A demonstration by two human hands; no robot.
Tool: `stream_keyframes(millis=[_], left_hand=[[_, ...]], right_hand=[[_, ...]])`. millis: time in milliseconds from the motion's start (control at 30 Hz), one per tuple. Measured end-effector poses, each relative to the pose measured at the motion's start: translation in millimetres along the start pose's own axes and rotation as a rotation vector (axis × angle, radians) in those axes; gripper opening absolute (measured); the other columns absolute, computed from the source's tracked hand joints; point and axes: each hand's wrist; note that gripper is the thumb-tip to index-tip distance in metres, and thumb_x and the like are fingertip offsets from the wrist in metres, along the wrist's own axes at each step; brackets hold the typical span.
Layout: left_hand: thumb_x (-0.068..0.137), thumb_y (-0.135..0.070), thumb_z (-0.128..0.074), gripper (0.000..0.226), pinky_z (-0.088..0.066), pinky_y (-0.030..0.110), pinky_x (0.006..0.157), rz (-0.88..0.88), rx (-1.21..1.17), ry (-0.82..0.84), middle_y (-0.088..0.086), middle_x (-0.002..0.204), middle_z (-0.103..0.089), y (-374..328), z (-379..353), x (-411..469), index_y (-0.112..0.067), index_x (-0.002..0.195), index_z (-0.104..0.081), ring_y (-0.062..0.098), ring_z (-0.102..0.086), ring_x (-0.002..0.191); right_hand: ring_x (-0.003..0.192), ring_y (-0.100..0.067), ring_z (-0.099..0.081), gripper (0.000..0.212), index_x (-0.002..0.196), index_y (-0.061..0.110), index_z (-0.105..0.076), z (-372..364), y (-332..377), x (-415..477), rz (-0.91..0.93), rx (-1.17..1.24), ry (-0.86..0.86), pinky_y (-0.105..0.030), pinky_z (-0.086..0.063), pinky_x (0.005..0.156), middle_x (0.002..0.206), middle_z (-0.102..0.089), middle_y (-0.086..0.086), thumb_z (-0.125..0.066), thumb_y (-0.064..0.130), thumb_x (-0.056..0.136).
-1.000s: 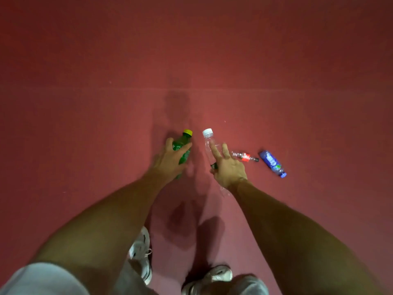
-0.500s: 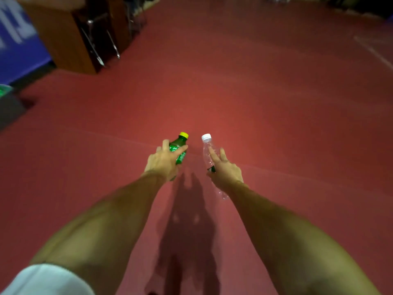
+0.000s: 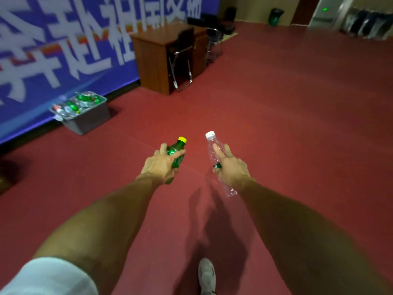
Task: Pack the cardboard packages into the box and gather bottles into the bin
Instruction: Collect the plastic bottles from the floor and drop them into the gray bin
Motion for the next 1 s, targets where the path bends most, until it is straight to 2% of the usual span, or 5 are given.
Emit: stream_keyframes(millis=[233, 333, 500, 667, 1000], left_hand=[[0.098, -0.03, -0.055, 0.064, -0.05, 0.046, 0.094, 0.208, -0.06, -0.053, 0.007, 0.153, -0.022, 84.8, 38.7, 95.7, -0.049, 0.152, -0.025, 0.031, -0.049, 0.119], [0.098, -0.033, -0.054, 0.061, -0.05, 0.045, 0.091, 0.268, -0.056, -0.076, 0.007, 0.153, -0.023, 130.2, 57.5, 129.2, -0.05, 0.151, -0.026, 0.033, -0.049, 0.118], [0.098, -0.03, -0.054, 0.062, -0.049, 0.045, 0.094, 0.38, -0.049, -0.113, 0.008, 0.155, -0.022, 227.5, 85.0, 180.8, -0.049, 0.151, -0.028, 0.034, -0.048, 0.12], [0.098, -0.025, -0.054, 0.062, -0.049, 0.046, 0.097, 0.458, -0.024, -0.179, 0.009, 0.158, -0.021, 355.0, 113.5, 241.1, -0.047, 0.151, -0.029, 0.036, -0.05, 0.12], [0.103, -0.03, -0.047, 0.058, -0.049, 0.047, 0.096, 0.567, 0.06, -0.135, 0.013, 0.162, -0.015, 531.7, 173.0, 347.5, -0.047, 0.153, -0.024, 0.038, -0.045, 0.13]], right_hand=[[0.126, -0.034, -0.053, 0.078, 0.159, 0.034, -0.002, 39.1, 63.4, 169.5, 0.222, -0.08, 0.05, -0.04, -0.046, 0.102, 0.167, 0.0, -0.007, -0.053, 0.032, 0.1], [0.128, -0.035, -0.052, 0.078, 0.159, 0.034, -0.002, 50.8, 107.5, 232.8, 0.301, -0.1, 0.08, -0.042, -0.043, 0.104, 0.167, 0.001, -0.007, -0.053, 0.031, 0.1], [0.13, -0.034, -0.05, 0.079, 0.159, 0.034, 0.0, 49.6, 198.8, 337.6, 0.432, -0.141, 0.109, -0.043, -0.042, 0.106, 0.167, 0.003, -0.008, -0.053, 0.032, 0.101], [0.133, -0.035, -0.048, 0.08, 0.159, 0.034, 0.0, 44.2, 313.4, 445.2, 0.533, -0.134, 0.079, -0.042, -0.04, 0.107, 0.167, 0.003, -0.008, -0.054, 0.032, 0.101], [0.132, -0.037, -0.048, 0.08, 0.16, 0.034, -0.003, 45.8, 490.4, 605.6, 0.65, -0.126, 0.135, -0.042, -0.04, 0.107, 0.167, 0.001, -0.009, -0.056, 0.032, 0.1]])
Point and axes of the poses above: each hand's wrist, its own x-axis towards the middle knuckle, its own z-axis out of the back of the hand, y = z × x
